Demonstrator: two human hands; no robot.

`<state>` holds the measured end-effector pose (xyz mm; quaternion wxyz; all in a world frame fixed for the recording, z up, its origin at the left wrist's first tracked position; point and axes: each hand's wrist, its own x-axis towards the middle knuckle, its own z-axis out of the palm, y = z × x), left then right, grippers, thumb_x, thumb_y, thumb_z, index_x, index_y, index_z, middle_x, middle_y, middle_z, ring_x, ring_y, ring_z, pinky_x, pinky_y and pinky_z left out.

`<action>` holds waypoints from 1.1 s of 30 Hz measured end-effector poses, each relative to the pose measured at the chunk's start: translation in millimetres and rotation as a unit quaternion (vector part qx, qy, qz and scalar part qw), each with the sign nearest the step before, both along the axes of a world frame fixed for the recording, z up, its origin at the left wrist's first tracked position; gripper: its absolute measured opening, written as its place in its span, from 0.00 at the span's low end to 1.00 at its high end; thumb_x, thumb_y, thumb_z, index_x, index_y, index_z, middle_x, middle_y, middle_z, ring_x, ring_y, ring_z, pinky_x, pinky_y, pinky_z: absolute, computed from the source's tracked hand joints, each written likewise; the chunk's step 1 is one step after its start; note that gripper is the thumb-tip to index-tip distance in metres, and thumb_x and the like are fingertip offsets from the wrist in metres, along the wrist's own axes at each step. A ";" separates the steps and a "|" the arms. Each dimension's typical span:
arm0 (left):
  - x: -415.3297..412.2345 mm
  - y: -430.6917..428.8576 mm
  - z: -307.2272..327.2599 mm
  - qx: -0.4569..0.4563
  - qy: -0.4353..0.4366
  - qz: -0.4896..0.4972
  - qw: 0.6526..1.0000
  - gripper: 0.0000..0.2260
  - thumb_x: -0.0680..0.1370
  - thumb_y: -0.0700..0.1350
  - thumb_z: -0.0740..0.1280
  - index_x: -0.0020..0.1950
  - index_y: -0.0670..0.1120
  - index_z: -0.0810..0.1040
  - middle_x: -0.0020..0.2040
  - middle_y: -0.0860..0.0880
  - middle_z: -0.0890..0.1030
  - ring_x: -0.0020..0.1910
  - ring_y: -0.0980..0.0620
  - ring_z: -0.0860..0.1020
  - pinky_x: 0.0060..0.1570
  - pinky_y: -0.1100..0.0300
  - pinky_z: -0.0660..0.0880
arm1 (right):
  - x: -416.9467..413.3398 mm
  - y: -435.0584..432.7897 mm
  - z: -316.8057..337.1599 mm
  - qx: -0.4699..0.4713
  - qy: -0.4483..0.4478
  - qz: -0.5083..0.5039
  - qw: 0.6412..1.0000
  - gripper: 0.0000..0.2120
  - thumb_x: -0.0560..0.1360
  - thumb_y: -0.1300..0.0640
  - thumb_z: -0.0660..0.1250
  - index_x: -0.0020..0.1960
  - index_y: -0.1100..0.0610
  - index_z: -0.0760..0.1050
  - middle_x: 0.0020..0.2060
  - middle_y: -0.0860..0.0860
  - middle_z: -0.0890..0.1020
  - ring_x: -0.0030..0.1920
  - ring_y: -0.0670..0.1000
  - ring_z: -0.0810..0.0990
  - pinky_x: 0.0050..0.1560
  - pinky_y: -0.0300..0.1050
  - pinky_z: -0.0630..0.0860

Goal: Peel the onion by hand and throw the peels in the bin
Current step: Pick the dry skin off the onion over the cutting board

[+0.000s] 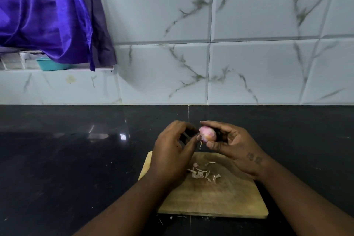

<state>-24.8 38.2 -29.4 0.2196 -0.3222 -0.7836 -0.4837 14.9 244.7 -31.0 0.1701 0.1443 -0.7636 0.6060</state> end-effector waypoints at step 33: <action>-2.3 -2.5 2.3 0.023 0.005 0.005 1.000 0.06 0.79 0.40 0.73 0.47 0.50 0.82 0.44 0.56 0.82 0.46 0.55 0.80 0.41 0.63 0.77 | 7.7 -6.8 6.1 -0.093 -0.062 0.036 0.993 0.19 0.72 0.61 0.76 0.63 0.58 0.83 0.57 0.58 0.87 0.56 0.58 0.87 0.54 0.48 0.84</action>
